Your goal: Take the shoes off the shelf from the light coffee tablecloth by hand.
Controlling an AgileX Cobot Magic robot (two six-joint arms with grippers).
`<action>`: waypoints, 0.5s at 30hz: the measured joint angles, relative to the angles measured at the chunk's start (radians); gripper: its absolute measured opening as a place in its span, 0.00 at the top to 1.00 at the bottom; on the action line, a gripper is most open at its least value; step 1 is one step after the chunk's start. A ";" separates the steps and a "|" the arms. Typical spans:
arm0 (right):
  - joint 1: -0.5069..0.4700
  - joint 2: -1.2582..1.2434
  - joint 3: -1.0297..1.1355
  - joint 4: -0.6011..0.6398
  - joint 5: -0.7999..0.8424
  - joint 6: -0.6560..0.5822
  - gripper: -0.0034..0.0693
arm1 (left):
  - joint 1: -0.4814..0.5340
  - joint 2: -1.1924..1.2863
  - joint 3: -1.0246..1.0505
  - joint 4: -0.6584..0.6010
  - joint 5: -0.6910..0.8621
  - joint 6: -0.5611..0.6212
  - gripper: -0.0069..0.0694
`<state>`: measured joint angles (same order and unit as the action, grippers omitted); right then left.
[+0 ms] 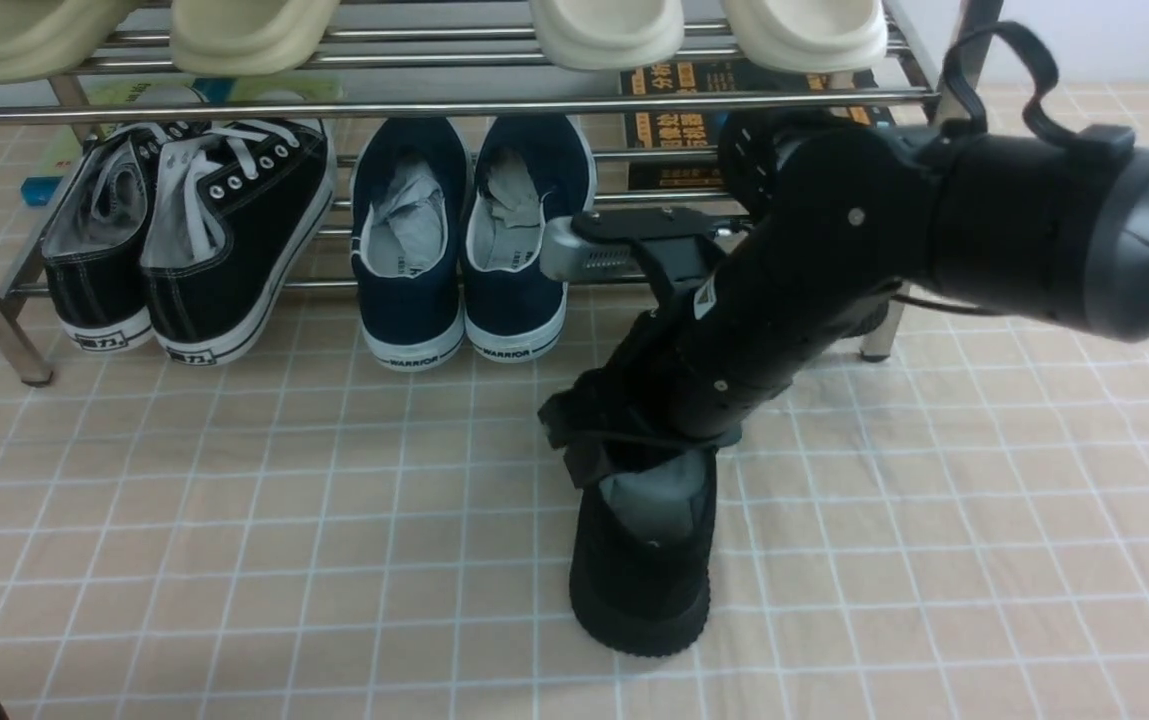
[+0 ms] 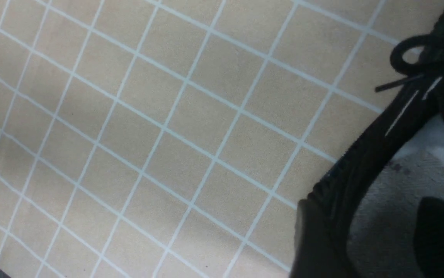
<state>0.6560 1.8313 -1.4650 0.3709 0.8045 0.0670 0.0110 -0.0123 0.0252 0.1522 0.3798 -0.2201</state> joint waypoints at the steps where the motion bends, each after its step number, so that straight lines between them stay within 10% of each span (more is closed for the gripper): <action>1: -0.012 0.000 -0.024 -0.016 0.025 0.000 0.44 | 0.000 0.000 0.000 0.000 0.000 0.000 0.60; 4: -0.042 0.000 -0.085 -0.060 0.075 0.000 0.48 | 0.000 0.000 0.000 0.000 0.000 0.000 0.60; 10: -0.135 0.000 -0.223 -0.250 0.097 0.008 0.92 | 0.000 0.000 0.000 0.000 0.000 0.000 0.60; 15: -0.175 0.001 -0.234 -0.354 0.010 0.043 0.96 | 0.000 0.000 0.000 0.000 0.000 0.000 0.60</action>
<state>0.4805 1.8326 -1.6991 0.0173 0.8146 0.1103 0.0110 -0.0123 0.0252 0.1522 0.3798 -0.2201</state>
